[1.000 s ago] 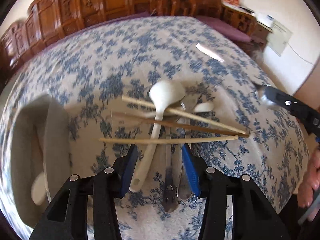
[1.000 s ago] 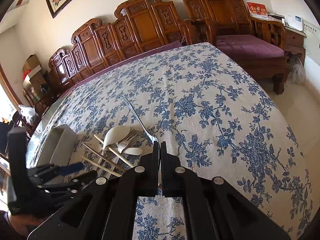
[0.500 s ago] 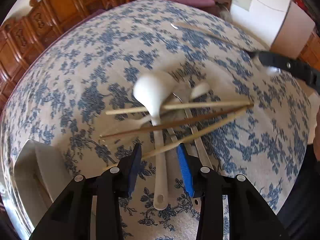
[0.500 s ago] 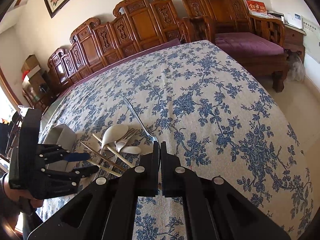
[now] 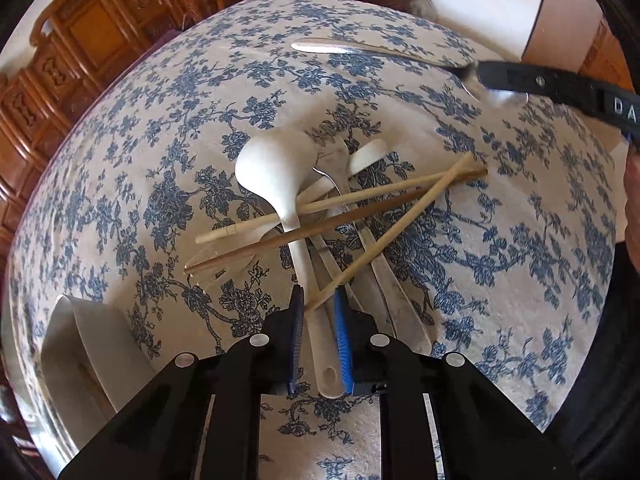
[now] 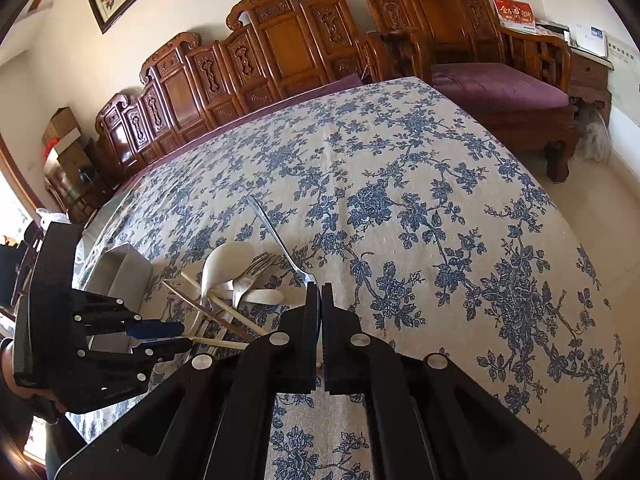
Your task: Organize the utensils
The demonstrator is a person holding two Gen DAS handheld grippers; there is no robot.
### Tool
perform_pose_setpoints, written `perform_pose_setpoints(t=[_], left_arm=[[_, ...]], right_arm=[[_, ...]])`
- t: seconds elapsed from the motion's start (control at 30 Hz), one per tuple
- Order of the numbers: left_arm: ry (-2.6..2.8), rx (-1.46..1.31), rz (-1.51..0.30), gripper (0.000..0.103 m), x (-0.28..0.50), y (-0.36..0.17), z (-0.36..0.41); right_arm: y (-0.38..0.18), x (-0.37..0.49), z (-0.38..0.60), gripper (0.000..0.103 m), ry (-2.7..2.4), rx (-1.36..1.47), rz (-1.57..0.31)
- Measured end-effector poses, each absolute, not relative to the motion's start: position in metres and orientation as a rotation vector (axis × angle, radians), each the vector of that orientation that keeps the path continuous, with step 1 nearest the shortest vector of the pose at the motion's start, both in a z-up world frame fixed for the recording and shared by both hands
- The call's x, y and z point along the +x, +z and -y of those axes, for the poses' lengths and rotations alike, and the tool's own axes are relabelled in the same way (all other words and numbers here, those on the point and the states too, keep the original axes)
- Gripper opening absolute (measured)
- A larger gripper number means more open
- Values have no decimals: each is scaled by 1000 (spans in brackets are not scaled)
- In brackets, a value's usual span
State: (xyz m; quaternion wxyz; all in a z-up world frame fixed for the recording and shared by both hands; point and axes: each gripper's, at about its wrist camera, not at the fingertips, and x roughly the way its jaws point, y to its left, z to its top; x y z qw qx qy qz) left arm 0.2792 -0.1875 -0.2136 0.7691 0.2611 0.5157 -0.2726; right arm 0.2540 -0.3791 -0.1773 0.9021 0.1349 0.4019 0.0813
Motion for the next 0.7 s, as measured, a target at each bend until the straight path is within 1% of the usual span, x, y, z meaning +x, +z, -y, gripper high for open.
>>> perform_pose_setpoints(t=[0.33,0.5,0.7], left_arm=[[-611,612,-1096,14,278,-215,191],[-624,622,-1077,6,273,-213,193],[-633,601,-1064,4,268,-209,191]], right_arm=[[-178,254,379,3,167,282,-834],[-177,254,378,3,168,280,-834],[-177,254,377,3,169,277,-834]])
